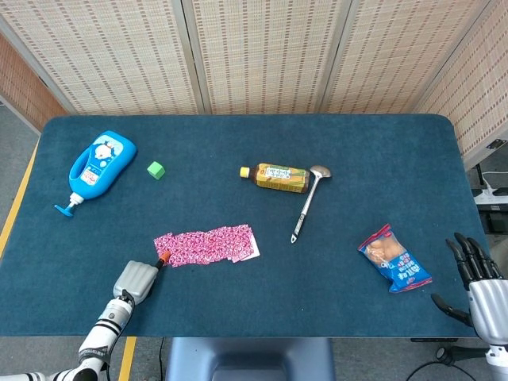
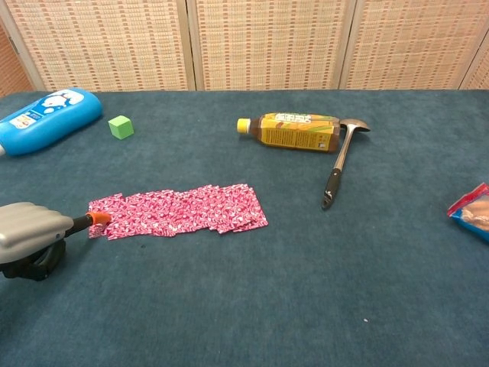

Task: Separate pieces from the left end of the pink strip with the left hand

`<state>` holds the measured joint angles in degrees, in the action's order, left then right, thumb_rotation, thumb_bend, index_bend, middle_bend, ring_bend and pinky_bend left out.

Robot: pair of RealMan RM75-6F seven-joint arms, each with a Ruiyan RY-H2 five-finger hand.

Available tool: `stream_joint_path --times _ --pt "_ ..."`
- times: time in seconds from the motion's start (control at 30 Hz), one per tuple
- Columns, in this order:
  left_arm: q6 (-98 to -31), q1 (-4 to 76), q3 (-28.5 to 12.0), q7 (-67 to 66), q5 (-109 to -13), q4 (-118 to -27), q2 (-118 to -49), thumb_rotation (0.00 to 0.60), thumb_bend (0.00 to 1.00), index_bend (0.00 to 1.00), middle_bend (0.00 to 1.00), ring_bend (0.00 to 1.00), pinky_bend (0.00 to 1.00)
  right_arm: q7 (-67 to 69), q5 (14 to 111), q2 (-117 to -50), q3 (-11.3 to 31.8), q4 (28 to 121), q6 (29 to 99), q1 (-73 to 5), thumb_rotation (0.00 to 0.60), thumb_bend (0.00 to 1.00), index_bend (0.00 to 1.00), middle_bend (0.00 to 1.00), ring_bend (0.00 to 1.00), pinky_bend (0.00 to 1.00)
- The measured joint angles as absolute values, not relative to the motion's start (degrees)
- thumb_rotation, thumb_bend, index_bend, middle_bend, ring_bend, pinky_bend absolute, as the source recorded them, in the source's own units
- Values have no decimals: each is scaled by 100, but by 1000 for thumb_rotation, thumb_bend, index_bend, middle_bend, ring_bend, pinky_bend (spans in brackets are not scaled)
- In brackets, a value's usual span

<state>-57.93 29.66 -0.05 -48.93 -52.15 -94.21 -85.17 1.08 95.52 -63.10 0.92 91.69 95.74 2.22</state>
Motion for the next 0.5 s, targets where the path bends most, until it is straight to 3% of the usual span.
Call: stream_joint_path --times 0.5 --pt "-6095 2983 125 -4861 -4693 -9399 -8284 600 934 0 733 656 637 52 9510 -6309 89 9208 9488 203 600 58 0 0 0 206"
